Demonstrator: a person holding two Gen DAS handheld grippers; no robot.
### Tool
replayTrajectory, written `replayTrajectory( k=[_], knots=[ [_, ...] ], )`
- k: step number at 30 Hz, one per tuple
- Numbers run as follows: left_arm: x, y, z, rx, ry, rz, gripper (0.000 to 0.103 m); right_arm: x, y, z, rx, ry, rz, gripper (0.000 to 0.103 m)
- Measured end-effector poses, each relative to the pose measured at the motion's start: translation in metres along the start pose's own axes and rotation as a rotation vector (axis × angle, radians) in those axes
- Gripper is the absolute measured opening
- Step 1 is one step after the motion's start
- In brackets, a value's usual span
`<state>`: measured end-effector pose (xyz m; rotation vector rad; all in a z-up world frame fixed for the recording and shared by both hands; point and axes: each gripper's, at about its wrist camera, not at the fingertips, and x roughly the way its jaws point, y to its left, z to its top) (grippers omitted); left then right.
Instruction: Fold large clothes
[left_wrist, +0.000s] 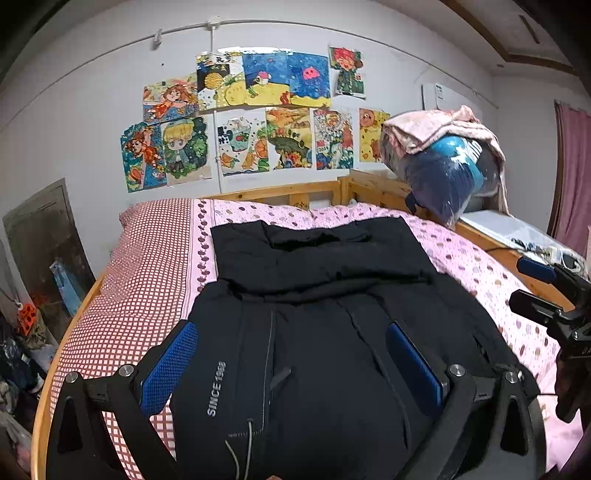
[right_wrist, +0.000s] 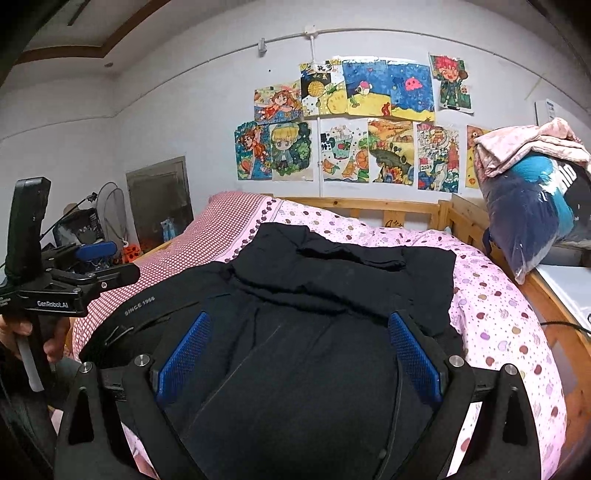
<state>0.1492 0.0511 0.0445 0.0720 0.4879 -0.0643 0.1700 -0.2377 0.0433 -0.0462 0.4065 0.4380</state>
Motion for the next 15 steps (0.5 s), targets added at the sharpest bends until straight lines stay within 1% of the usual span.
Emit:
replayTrajectory(
  k=[4,9,12,15],
  knots=[
    [-0.004,-0.005,-0.012,0.051,-0.005,-0.007,0.103,-0.007,0.0,-0.016,0.008,0.009,-0.024,0.095],
    [-0.012,-0.016,-0.033,0.142,-0.005,-0.032,0.103,-0.009,0.011,-0.039,-0.074,0.054,-0.066,0.095],
    [-0.017,-0.024,-0.047,0.205,0.006,-0.068,0.103,-0.013,0.019,-0.048,-0.114,0.073,-0.071,0.095],
    [-0.023,-0.03,-0.061,0.254,0.01,-0.134,0.103,-0.017,0.023,-0.062,-0.123,0.113,-0.059,0.095]
  ],
)
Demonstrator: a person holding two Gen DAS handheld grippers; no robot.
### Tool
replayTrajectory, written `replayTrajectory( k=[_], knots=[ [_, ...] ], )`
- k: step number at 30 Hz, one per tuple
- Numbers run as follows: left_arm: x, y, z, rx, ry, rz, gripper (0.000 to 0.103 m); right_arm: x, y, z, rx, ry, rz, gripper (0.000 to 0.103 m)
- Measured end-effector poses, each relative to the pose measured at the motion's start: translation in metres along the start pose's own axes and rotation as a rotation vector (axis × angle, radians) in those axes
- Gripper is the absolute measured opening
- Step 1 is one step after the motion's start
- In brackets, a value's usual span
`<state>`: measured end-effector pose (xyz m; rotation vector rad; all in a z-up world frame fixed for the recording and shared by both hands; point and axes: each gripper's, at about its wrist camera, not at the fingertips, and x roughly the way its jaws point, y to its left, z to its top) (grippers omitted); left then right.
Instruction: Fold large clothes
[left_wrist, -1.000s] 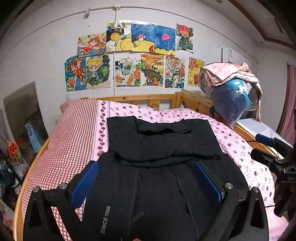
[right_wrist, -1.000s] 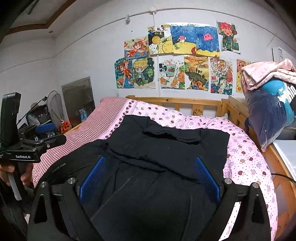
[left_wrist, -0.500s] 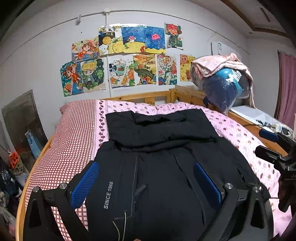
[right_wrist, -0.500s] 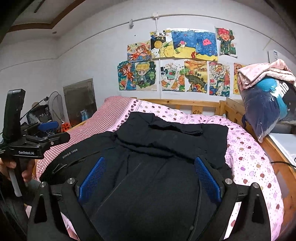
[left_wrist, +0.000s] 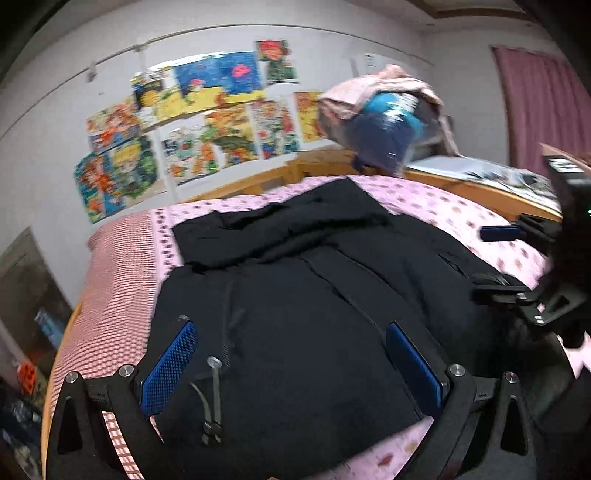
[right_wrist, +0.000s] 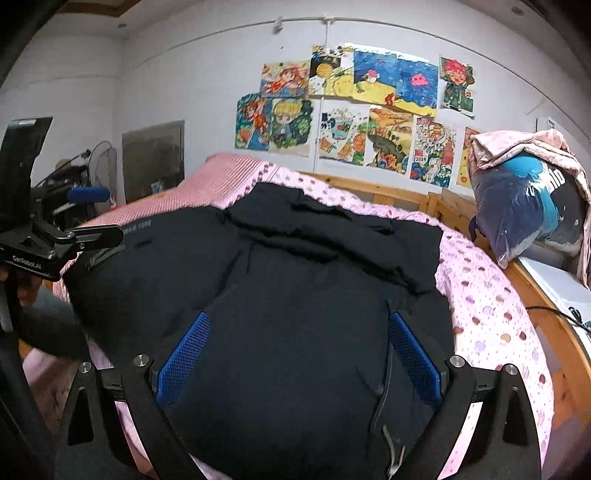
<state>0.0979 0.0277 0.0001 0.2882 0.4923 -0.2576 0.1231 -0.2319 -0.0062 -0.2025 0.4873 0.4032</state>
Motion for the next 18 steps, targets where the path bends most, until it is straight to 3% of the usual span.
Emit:
replayTrajectory(
  k=[11,16,18],
  knots=[
    [0.006,-0.021,-0.048,0.078,0.104,-0.097,0.103,-0.005,0.018,-0.057,-0.053,0.177,0.014,0.095],
    [0.016,-0.021,-0.065,0.104,0.168,-0.077,0.103,-0.004,0.013,-0.069,-0.025,0.228,0.013,0.095],
    [0.019,-0.024,-0.069,0.133,0.189,-0.036,0.103,-0.004,0.012,-0.07,-0.022,0.241,0.014,0.095]
  ],
)
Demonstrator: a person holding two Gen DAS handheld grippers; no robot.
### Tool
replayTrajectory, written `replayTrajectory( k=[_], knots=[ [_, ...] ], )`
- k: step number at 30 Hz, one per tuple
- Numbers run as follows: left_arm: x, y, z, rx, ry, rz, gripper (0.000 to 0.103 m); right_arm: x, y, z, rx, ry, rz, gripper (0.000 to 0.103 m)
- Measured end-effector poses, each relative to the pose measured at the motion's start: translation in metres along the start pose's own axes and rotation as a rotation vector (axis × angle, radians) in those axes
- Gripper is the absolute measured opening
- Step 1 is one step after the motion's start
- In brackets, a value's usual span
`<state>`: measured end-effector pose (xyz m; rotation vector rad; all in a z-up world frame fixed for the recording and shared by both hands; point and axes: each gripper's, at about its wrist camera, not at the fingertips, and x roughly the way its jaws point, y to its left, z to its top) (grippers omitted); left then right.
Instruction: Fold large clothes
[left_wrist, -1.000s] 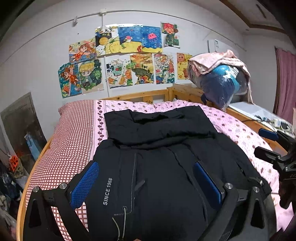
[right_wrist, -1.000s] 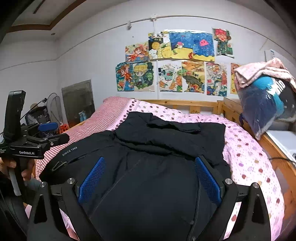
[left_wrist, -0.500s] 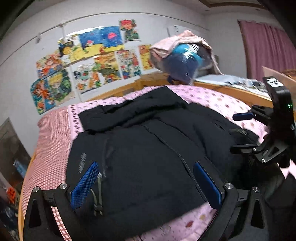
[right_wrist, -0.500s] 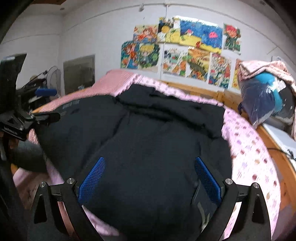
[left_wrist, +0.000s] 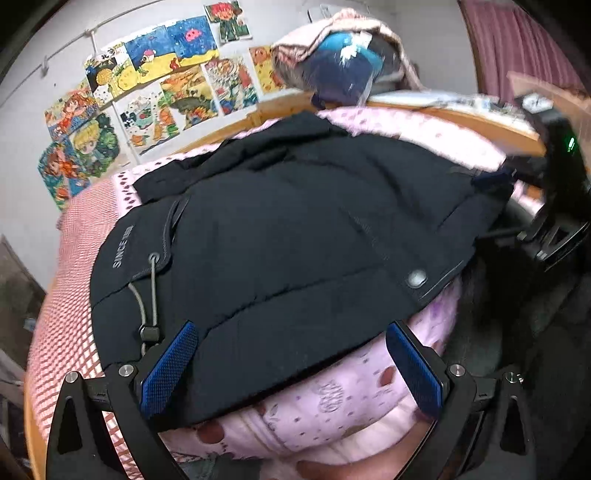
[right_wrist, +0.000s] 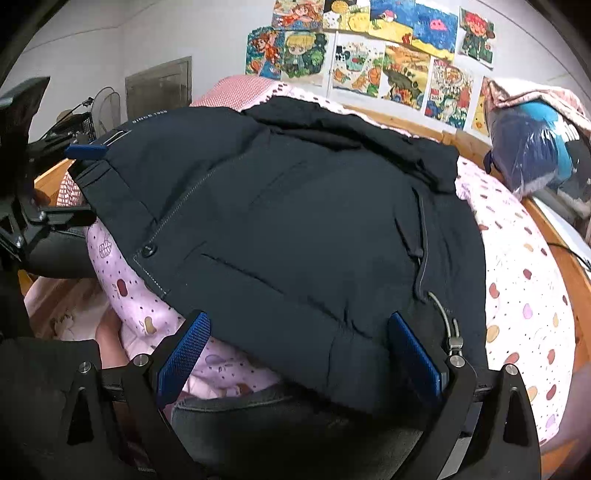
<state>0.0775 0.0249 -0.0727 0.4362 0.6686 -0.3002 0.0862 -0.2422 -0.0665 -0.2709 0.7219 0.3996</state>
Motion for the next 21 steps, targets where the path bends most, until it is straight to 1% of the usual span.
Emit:
replayTrajectory(
  k=[2,5,9,10,13,16,18,21],
  knots=[
    [0.003,-0.005,-0.003,0.033,0.017,0.033,0.103,0.004,0.0,-0.001,0.0,0.026,-0.008,0.095],
    [0.007,-0.011,-0.006,0.068,0.039,0.061,0.103,0.011,0.005,-0.001,-0.021,0.065,-0.029,0.095],
    [0.014,-0.018,-0.012,0.12,0.074,0.109,0.103,0.019,0.014,0.0,-0.065,0.118,-0.064,0.1],
    [0.016,-0.02,-0.014,0.137,0.085,0.135,0.103,0.023,0.019,-0.001,-0.084,0.148,-0.084,0.1],
    [0.023,-0.028,-0.019,0.179,0.104,0.212,0.103,0.03,0.029,0.0,-0.125,0.198,-0.139,0.1],
    [0.026,-0.037,-0.022,0.219,0.097,0.274,0.103,0.035,0.034,0.004,-0.152,0.227,-0.198,0.1],
    [0.025,-0.041,-0.025,0.241,0.087,0.301,0.103,0.038,0.038,0.007,-0.168,0.245,-0.232,0.1],
    [0.02,-0.042,-0.025,0.236,0.063,0.316,0.103,0.039,0.042,0.009,-0.176,0.256,-0.249,0.1]
  ],
)
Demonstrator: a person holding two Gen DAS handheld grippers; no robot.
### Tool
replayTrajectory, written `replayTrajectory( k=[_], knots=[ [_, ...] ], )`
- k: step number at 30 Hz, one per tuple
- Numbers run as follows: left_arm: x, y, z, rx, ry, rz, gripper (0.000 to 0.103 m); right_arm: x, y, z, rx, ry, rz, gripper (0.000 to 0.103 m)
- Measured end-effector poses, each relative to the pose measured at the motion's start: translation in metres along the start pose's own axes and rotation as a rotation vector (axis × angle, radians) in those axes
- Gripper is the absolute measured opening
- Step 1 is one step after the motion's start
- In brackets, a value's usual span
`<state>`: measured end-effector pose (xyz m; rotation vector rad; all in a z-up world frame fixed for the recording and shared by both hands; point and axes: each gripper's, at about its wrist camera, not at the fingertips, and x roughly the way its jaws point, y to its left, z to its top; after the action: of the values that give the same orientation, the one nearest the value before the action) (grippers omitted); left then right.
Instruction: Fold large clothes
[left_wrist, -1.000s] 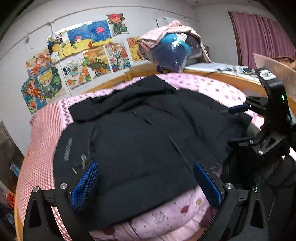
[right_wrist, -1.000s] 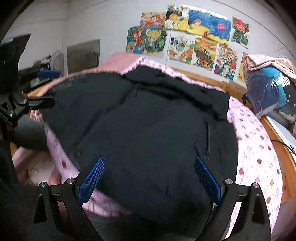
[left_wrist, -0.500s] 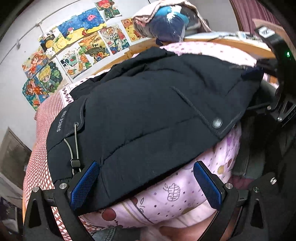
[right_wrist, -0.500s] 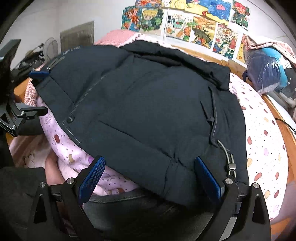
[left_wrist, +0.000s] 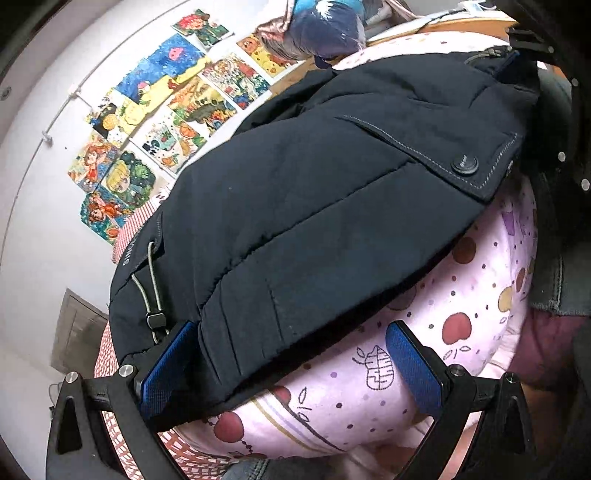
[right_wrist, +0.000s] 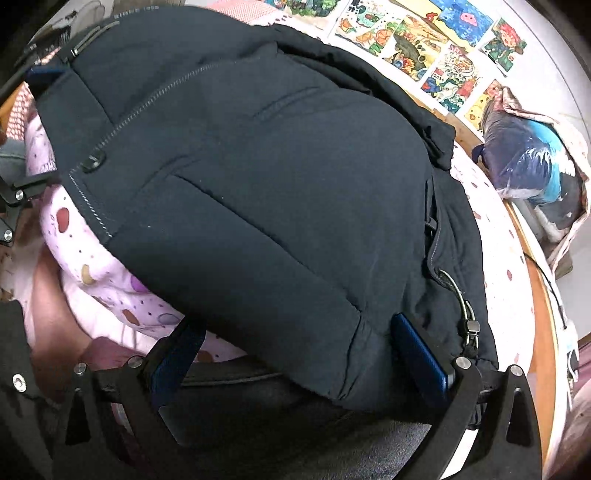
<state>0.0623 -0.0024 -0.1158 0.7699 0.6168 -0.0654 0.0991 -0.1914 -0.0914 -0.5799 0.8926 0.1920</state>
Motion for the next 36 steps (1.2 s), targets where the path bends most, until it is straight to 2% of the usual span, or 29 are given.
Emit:
replayTrajectory(
  k=[2,4,8,10,14,16,17,22,24,31,36],
  knots=[
    [-0.003,0.002,-0.001,-0.003,-0.017,0.028,0.103,-0.002,-0.001,0.001,0.012,-0.005,0.013,0.1],
    [-0.007,0.003,-0.002,0.01,-0.048,0.088,0.101,-0.006,-0.005,0.001,0.04,-0.017,0.036,0.1],
    [-0.017,-0.008,-0.001,0.139,-0.145,0.296,0.094,-0.007,-0.012,-0.002,0.067,-0.036,0.073,0.1],
    [-0.024,-0.013,0.001,0.174,-0.193,0.358,0.09,-0.007,-0.014,-0.003,0.075,-0.042,0.084,0.1],
    [-0.033,-0.002,0.012,0.117,-0.205,0.337,0.073,-0.009,-0.02,-0.006,0.108,-0.061,0.118,0.1],
    [-0.034,0.002,0.018,0.1,-0.196,0.328,0.059,-0.009,-0.023,-0.008,0.117,-0.066,0.126,0.1],
    [-0.032,0.004,0.02,0.092,-0.191,0.321,0.056,-0.009,-0.023,-0.008,0.117,-0.069,0.124,0.1],
    [-0.029,0.031,0.038,-0.004,-0.167,0.24,0.023,-0.008,-0.026,-0.008,0.11,-0.071,0.123,0.1],
    [-0.036,0.04,0.047,-0.058,-0.164,0.206,0.016,-0.006,-0.027,-0.008,0.106,-0.063,0.124,0.1],
    [-0.053,0.081,0.081,-0.238,-0.194,0.115,0.01,-0.005,-0.014,-0.006,0.041,-0.023,0.063,0.1],
    [-0.048,0.096,0.091,-0.272,-0.187,0.074,0.01,-0.011,-0.022,-0.005,0.079,-0.051,0.086,0.1]
  ],
)
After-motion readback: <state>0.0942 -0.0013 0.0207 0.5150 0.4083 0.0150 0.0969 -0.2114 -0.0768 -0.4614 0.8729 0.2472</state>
